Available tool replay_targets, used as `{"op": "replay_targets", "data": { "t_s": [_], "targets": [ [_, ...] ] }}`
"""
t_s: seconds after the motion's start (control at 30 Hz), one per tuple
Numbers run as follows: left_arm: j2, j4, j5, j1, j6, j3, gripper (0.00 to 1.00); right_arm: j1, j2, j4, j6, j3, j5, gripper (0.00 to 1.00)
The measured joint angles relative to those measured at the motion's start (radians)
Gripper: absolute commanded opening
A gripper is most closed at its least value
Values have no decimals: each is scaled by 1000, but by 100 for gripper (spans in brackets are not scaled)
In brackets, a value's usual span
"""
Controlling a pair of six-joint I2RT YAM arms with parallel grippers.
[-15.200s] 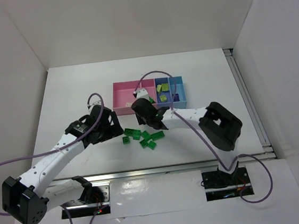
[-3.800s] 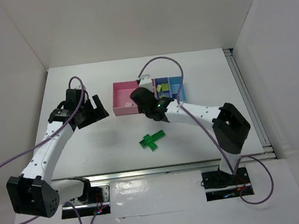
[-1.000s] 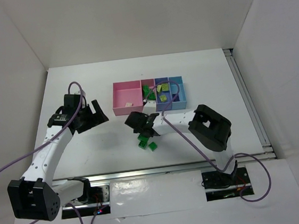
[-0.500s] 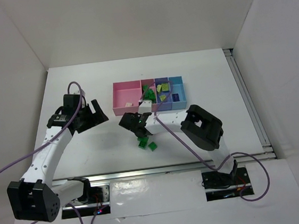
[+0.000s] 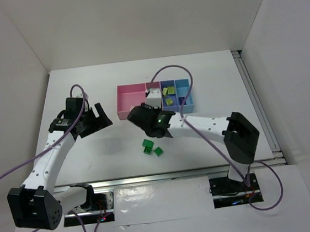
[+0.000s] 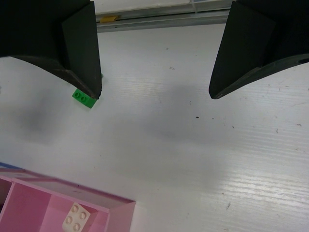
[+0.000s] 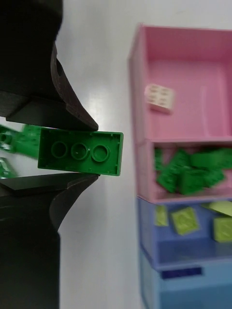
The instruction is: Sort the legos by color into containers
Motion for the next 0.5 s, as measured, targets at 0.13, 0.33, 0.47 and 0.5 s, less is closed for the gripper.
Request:
{"op": "replay_targets", "data": {
  "t_s": [0.13, 0.33, 0.47, 0.5],
  "targets": [
    [0, 0, 0, 0, 0, 0, 95, -152, -11, 127, -176, 50, -8, 34],
    [4, 0, 0, 0, -1, 0, 95, -330, 206, 222, -336, 222, -97, 50],
    [16, 0, 7, 0, -1, 1, 95, -386, 312, 253, -386, 293, -169, 89],
    [16, 0, 10, 0, -2, 1, 95, -397, 328, 261, -397, 306, -187, 90]
  ]
}}
